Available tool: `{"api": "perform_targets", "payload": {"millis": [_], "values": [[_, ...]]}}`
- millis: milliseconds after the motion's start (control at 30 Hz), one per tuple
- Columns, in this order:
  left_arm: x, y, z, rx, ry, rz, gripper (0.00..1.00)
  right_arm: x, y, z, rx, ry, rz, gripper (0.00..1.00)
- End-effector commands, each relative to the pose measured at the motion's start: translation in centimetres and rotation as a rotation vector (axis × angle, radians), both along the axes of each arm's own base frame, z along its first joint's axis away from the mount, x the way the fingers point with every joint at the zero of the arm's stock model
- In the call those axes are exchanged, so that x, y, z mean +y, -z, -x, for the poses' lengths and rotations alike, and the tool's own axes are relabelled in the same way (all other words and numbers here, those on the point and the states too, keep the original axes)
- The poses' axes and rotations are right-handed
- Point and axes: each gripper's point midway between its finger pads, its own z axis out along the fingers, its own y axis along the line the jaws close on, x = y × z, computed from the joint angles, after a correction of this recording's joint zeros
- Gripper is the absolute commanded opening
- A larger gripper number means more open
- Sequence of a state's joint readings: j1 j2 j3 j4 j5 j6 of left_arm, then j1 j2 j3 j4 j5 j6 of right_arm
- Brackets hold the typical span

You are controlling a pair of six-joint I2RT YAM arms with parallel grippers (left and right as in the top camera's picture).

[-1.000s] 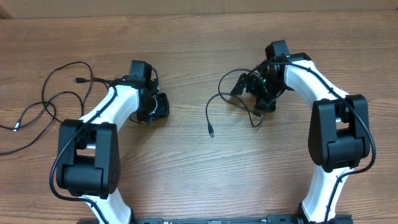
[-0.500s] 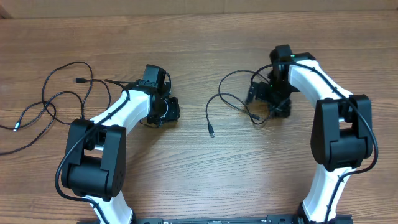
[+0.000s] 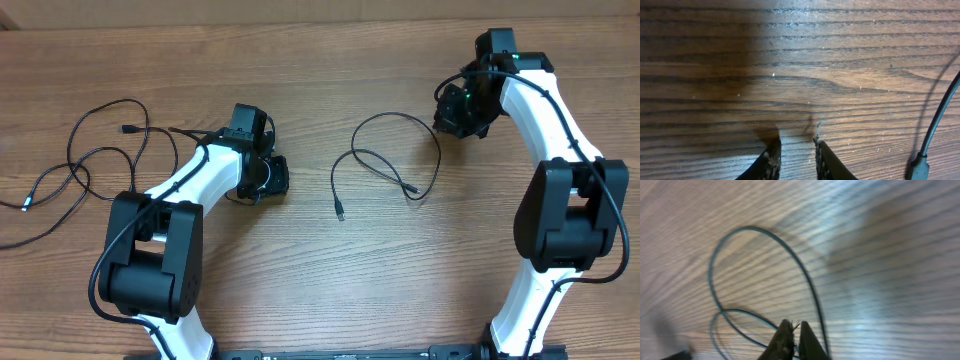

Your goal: Untangle cables

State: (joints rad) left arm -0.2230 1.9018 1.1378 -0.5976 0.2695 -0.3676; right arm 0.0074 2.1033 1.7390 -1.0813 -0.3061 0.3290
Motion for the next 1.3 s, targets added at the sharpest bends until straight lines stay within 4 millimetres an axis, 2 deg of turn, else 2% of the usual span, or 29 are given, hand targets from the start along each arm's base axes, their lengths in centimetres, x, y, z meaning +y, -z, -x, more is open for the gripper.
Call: {"api": "perform_targets", "payload": {"millis": [0, 100, 200, 233, 300, 567, 700, 767, 967, 1033, 1167, 1200, 1267], "values": [[0.8, 0.8, 0.7, 0.016, -0.013, -0.040, 0.25, 2.2, -1.0, -0.4, -0.042, -0.058, -0.047, 0.04], [0.7, 0.8, 0.6, 0.016, -0.013, -0.039, 0.25, 2.6, 0.3, 0.7, -0.003, -0.073, 0.016, 0.04], [0.8, 0.8, 0.7, 0.017, -0.013, -0.040, 0.26, 0.1, 2.0, 2.8, 0.099, 0.017, 0.210, 0.04], [0.8, 0.8, 0.7, 0.017, -0.013, -0.040, 0.26, -1.2, 2.6, 4.0, 0.145, 0.062, 0.306, 0.04], [0.8, 0.8, 0.7, 0.017, -0.014, -0.043, 0.26, -2.3, 3.4, 5.3, 0.191, 0.087, 0.377, 0.04], [0.8, 0.8, 0.7, 0.016, -0.014, -0.043, 0.27, -5.2, 8.2, 11.0, 0.340, 0.083, 0.506, 0.11], [0.8, 0.8, 0.7, 0.016, -0.014, -0.043, 0.27, -5.7, 10.2, 13.5, 0.399, 0.112, 0.511, 0.13], [0.8, 0.8, 0.6, 0.016, -0.014, -0.043, 0.27, -5.1, 10.9, 14.6, 0.431, 0.110, 0.475, 0.13], [0.8, 0.8, 0.6, 0.014, -0.014, -0.042, 0.27, 0.1, 11.6, 16.9, 0.513, 0.060, 0.203, 0.12], [0.8, 0.8, 0.6, 0.014, -0.014, -0.042, 0.27, 1.9, 11.3, 17.3, 0.516, -0.016, 0.135, 0.07], [0.8, 0.8, 0.6, 0.013, -0.014, -0.042, 0.27, 2.7, 9.7, 15.8, 0.477, -0.081, 0.120, 0.04], [0.8, 0.8, 0.6, 0.013, -0.014, -0.042, 0.27, 2.9, 7.9, 14.3, 0.455, -0.093, 0.119, 0.05], [0.8, 0.8, 0.6, 0.013, -0.014, -0.043, 0.27, 3.1, 6.4, 12.6, 0.409, -0.123, 0.113, 0.08]]}}
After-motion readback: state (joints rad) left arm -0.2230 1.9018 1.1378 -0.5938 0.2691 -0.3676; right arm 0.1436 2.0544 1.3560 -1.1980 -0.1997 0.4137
